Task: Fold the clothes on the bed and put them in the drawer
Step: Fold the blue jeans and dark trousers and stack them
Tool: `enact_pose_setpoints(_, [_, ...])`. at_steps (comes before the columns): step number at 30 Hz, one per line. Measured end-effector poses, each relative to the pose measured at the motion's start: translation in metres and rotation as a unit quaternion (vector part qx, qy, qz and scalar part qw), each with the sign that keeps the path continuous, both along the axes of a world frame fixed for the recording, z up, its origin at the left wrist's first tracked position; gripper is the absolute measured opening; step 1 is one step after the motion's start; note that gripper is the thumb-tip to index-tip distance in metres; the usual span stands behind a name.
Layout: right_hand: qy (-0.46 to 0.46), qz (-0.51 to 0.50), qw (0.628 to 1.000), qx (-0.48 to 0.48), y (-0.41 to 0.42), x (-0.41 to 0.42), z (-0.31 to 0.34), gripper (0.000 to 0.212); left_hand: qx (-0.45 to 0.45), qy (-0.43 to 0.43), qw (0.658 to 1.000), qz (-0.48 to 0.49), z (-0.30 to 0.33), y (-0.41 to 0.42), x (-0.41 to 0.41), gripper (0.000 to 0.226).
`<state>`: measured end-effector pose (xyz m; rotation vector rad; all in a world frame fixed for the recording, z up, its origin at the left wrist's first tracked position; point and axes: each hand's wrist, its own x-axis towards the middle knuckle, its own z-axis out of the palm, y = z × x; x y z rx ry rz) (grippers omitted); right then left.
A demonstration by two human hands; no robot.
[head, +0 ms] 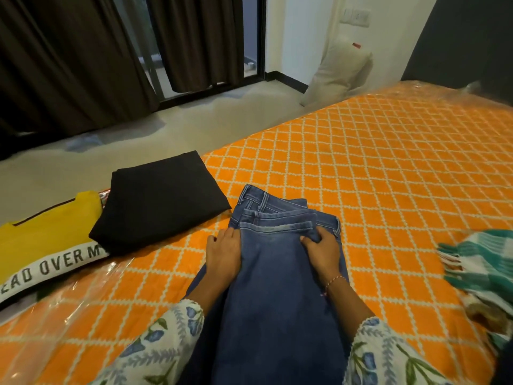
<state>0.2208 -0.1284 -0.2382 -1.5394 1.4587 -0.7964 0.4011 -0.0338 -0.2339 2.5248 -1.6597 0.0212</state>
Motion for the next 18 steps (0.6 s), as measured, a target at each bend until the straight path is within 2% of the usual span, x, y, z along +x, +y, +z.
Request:
enact_pose_setpoints(1, [-0.022, 0.011, 1.000, -0.004, 0.000, 0.000, 0.001, 0.011, -0.048, 0.085, 0.995, 0.021, 0.005, 0.002, 0.001, 0.011])
enact_pose_setpoints(2, [-0.057, 0.025, 0.998, -0.004, -0.001, -0.002, 0.001, 0.024, -0.114, 0.183, 0.976, 0.038, 0.007, 0.006, 0.003, 0.011])
enact_pose_setpoints(4, [-0.142, 0.053, 0.988, -0.015, -0.002, 0.000, 0.007, 0.036, -0.242, 0.346, 0.905, 0.054, 0.008, 0.015, 0.011, 0.013])
enact_pose_setpoints(6, [-0.154, 0.073, 0.985, -0.011, -0.005, 0.006, 0.009, 0.038, -0.278, 0.438, 0.849, 0.095, 0.004, 0.024, 0.025, 0.012])
enact_pose_setpoints(8, [-0.106, 0.088, 0.990, 0.018, -0.008, 0.016, 0.007, 0.024, -0.261, 0.482, 0.822, 0.154, -0.001, 0.026, 0.037, 0.017])
enact_pose_setpoints(10, [-0.042, 0.060, 0.997, 0.004, -0.009, 0.023, 0.006, 0.009, -0.230, 0.463, 0.838, 0.175, -0.004, 0.022, 0.044, 0.012])
enact_pose_setpoints(12, [0.032, -0.003, 0.999, -0.037, -0.016, 0.025, 0.003, 0.024, -0.191, 0.403, 0.875, 0.187, -0.004, 0.017, 0.046, 0.014])
enact_pose_setpoints(13, [0.067, -0.033, 0.997, -0.025, -0.020, 0.024, 0.005, 0.030, -0.177, 0.386, 0.884, 0.196, -0.004, 0.014, 0.045, 0.019])
enact_pose_setpoints(14, [0.073, -0.052, 0.996, 0.021, -0.024, 0.024, 0.004, 0.036, -0.168, 0.375, 0.889, 0.202, -0.002, 0.013, 0.044, 0.023])
enact_pose_setpoints(16, [0.023, -0.057, 0.993, 0.099, -0.033, 0.024, 0.000, 0.040, -0.155, 0.340, 0.905, 0.201, 0.003, 0.012, 0.042, 0.025])
enact_pose_setpoints(18, [-0.026, -0.045, 0.995, 0.089, -0.041, 0.026, 0.003, 0.019, -0.162, 0.307, 0.922, 0.170, 0.007, 0.012, 0.045, 0.028])
